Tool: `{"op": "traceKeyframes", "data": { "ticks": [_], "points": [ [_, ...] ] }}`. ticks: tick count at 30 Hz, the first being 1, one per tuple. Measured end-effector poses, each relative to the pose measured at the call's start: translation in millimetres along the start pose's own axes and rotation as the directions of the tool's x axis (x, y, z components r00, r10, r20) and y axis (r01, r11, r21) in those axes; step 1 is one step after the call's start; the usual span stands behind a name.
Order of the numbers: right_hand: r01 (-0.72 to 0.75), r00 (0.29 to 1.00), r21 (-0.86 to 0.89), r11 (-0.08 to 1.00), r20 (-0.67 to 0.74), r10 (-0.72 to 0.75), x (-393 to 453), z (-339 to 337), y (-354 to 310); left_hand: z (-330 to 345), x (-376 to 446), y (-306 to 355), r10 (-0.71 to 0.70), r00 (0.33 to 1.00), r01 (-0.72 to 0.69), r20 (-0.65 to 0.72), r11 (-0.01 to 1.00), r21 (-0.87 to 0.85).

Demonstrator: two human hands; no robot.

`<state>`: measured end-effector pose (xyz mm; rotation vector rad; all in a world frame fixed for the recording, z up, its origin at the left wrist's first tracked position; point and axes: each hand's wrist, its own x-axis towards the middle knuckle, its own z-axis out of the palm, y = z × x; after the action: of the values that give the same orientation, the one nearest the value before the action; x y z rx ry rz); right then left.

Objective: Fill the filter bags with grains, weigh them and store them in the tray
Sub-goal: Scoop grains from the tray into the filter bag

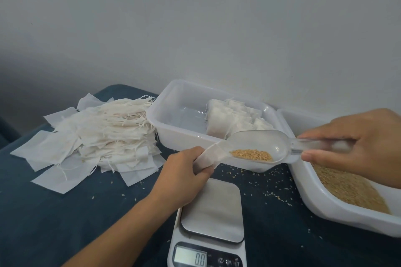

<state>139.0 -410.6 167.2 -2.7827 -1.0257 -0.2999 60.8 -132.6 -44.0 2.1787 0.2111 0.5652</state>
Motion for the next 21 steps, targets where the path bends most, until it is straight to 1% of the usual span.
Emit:
{"op": "traceKeyframes", "data": {
  "ticks": [8,12,17,21],
  "points": [
    [-0.008,1.0,-0.018,1.0,0.003,0.008,2,0,0,1,0,0,0.002,1.0,-0.002,-0.007,1.0,-0.01],
    [-0.023,0.999,0.006,1.0,0.022,0.023,0,2,-2,1,0,-1,0.003,1.0,-0.003,-0.014,1.0,-0.005],
    [-0.017,0.999,0.137,0.99,0.044,0.011,-7,12,0,1,0,1,-0.011,1.0,0.01,-0.02,0.999,-0.03],
    [0.0,1.0,0.271,0.963,0.02,-0.006,-10,33,7,0,0,2,-0.029,1.0,0.028,-0.01,0.999,-0.025]
  ]
}}
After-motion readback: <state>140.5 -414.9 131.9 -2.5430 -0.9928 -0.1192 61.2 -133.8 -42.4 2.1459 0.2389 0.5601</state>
